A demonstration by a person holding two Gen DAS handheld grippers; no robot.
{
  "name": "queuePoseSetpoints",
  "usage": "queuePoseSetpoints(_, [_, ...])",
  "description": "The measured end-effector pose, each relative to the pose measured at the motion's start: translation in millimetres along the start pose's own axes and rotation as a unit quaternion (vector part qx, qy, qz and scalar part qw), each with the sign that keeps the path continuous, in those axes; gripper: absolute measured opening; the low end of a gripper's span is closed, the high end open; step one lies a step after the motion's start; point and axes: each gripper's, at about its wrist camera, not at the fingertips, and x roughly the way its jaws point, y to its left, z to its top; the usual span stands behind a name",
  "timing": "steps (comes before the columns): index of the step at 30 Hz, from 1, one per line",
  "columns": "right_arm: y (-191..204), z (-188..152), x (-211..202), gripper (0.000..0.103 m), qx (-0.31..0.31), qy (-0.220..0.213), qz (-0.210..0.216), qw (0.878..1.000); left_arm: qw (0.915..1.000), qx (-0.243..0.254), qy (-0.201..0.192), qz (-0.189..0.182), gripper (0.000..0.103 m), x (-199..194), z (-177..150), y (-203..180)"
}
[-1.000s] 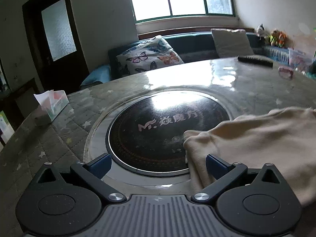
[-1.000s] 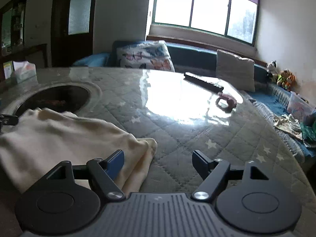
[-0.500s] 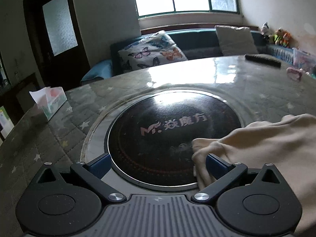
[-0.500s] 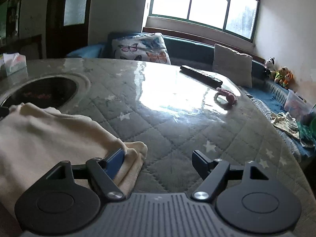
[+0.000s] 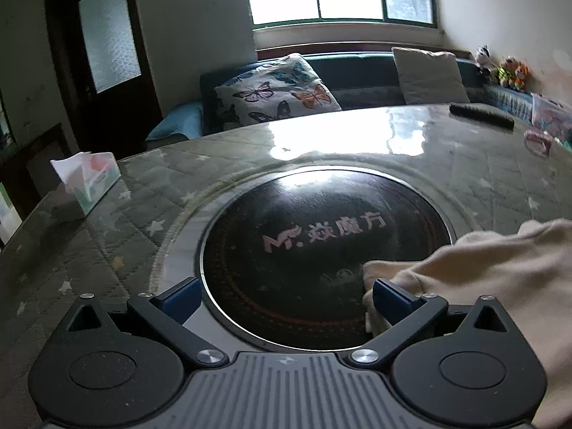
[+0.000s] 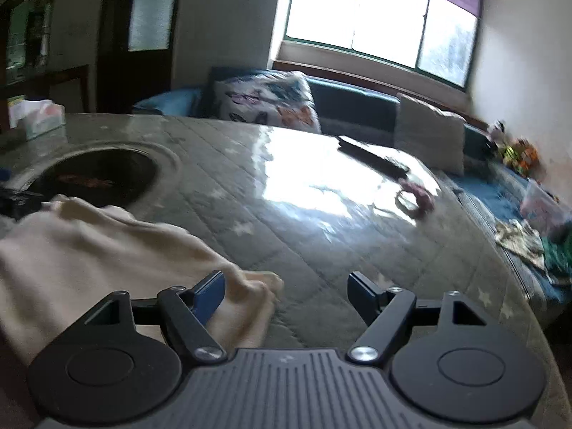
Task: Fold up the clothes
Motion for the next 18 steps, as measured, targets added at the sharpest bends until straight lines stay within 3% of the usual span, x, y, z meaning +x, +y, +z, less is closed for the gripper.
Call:
queuePoseSetpoints(7, [49, 15, -28, 0.075, -0.083, -0.019, 0.108, 0.991, 0.9987, -0.048, 0.002, -0.016, 0.102, -16, 6, 22])
queuePoseSetpoints(11, [93, 20, -35, 0.073, -0.146, -0.019, 0.18, 0.973, 0.9968, -0.076, 0.01, -0.022, 0.1, -24, 1, 36])
queuePoseSetpoints(18, [169, 18, -40, 0.063, -0.246, -0.016, 0.255, 0.935, 0.9896, -0.13, 0.029, -0.054, 0.079, -30, -11, 57])
